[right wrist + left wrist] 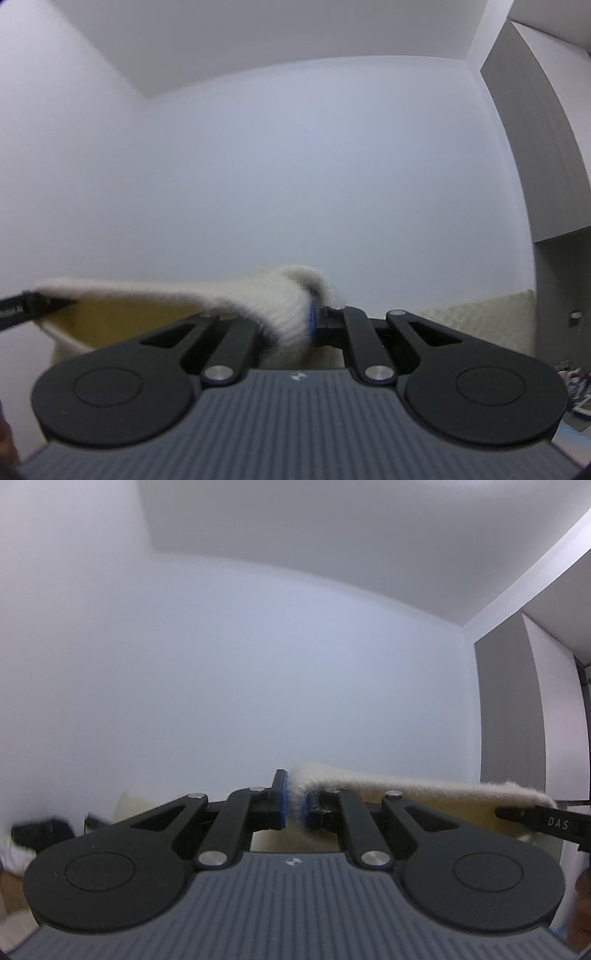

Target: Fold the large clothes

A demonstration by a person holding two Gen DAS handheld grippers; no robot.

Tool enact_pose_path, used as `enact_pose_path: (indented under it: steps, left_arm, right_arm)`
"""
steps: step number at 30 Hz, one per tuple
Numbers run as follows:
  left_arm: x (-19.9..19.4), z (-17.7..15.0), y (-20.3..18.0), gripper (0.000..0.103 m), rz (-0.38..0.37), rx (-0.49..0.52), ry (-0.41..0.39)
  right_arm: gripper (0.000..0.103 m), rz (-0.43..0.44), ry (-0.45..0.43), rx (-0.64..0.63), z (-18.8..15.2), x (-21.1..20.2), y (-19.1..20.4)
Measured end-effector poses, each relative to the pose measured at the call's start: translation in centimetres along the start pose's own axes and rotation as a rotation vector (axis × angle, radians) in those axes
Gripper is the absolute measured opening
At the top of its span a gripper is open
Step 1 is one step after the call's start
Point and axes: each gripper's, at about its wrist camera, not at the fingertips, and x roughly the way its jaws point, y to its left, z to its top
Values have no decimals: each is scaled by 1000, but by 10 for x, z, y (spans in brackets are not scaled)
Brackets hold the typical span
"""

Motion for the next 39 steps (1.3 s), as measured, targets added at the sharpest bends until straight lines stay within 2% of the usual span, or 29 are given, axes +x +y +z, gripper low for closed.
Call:
enact_pose_path:
  steps: [3, 5, 7, 10, 14, 16, 18, 24, 27, 29, 30, 32, 36, 39]
  left_arm:
    - [19, 26, -8, 9, -10, 14, -9]
    - [39, 29, -8, 10, -14, 19, 13]
    - [63, 19, -3, 10, -15, 14, 58]
    - [109, -24, 15, 10, -1, -5, 145]
    - [176, -128, 44, 10, 15, -24, 271]
    - [213, -196, 62, 10, 37, -37, 358]
    - [248, -265, 80, 10, 51, -55, 427]
    - [351, -461, 136, 10, 98, -74, 563]
    - [407, -550, 177, 11, 110, -94, 645]
    - [439, -599, 199, 12, 115, -105, 697]
    - [449, -619, 198, 12, 115, -108, 725]
    - [469, -660, 192, 12, 117, -109, 786]
    - [496, -717, 197, 12, 121, -109, 898]
    - [495, -750, 198, 15, 118, -96, 982]
  right_arm:
    - [9, -6, -35, -51, 28, 8, -1]
    - [9, -5, -32, -68, 38, 23, -4]
    - [9, -1, 4, -76, 35, 45, -9]
    - [9, 2, 113, -70, 7, 94, -20]
    - [9, -32, 291, -103, -84, 174, -38]
    - [9, -49, 355, -122, -145, 215, -50]
    - [9, -62, 403, -124, -205, 251, -63]
    - [9, -86, 527, -202, -380, 367, -89]
    - [9, -107, 562, -230, -444, 411, -95]
    - [9, -117, 592, -223, -485, 436, -102]
    - [9, -126, 615, -220, -501, 438, -95]
    - [9, -143, 673, -210, -537, 453, -106]
    - [9, -160, 775, -167, -592, 475, -124]
    - [9, -170, 873, -122, -621, 486, -137]
